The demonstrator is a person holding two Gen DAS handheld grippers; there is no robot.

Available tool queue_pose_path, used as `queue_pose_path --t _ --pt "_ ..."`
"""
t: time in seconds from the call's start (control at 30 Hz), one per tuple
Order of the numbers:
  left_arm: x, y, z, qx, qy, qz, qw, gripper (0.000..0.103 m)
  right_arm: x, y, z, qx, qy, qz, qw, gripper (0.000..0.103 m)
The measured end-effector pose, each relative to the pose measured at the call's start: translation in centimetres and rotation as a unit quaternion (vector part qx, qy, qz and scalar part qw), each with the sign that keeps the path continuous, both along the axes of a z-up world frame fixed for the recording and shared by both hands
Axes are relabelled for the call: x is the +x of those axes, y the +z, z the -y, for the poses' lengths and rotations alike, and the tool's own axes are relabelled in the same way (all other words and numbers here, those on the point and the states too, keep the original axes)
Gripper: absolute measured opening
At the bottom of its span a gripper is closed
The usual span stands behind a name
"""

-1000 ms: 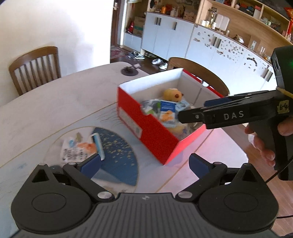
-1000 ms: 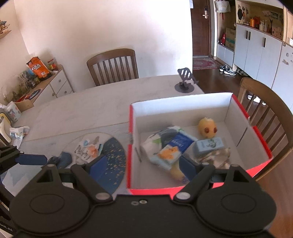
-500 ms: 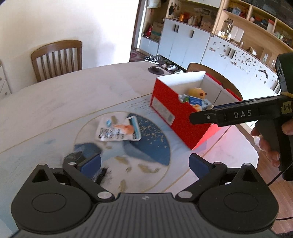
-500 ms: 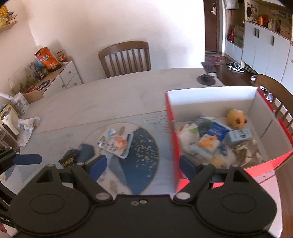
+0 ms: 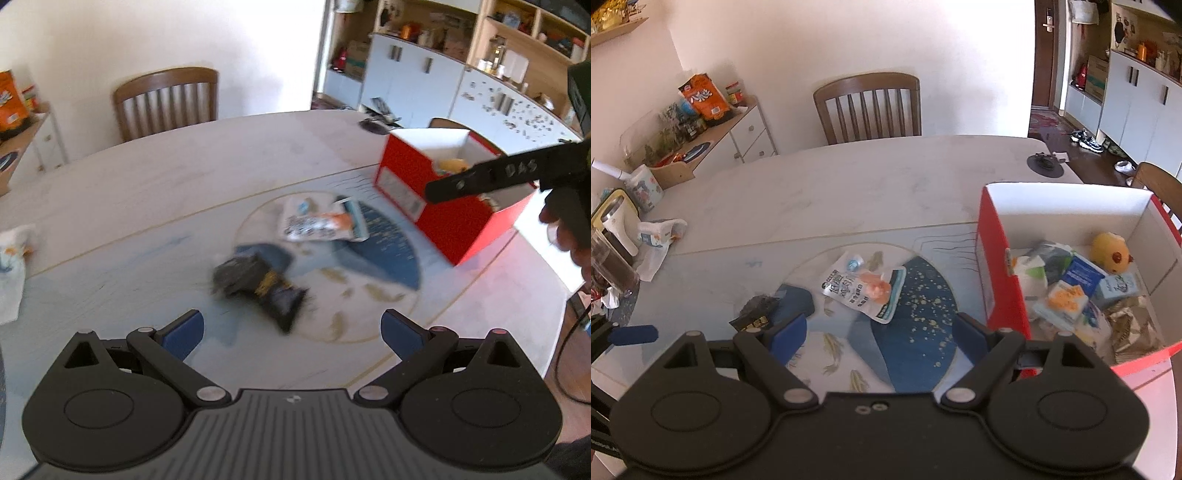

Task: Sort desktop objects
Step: 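Move both open tools back toward the remaining items on the mat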

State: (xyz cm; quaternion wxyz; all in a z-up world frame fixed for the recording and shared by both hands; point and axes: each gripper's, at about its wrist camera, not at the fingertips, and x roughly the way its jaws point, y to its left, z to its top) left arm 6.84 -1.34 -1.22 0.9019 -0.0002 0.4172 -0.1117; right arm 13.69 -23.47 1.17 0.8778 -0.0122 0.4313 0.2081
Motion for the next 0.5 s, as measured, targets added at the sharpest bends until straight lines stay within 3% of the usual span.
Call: queue_pose_path --t 0.17,0.5 --pt "-0.9 -1.8 -2.0 -0.018 0.0 -0.014 0.9997 0.103 0.6 -0.6 -1.2 -0.009 0.018 -0.006 1.0 0.086" --pt "-1.7 -4.1 -3.3 -0.015 0.017 -0.031 0.9993 0.103 2.4 -1.9 -3.4 -0.035 0.058 -0.011 0.998 0.086"
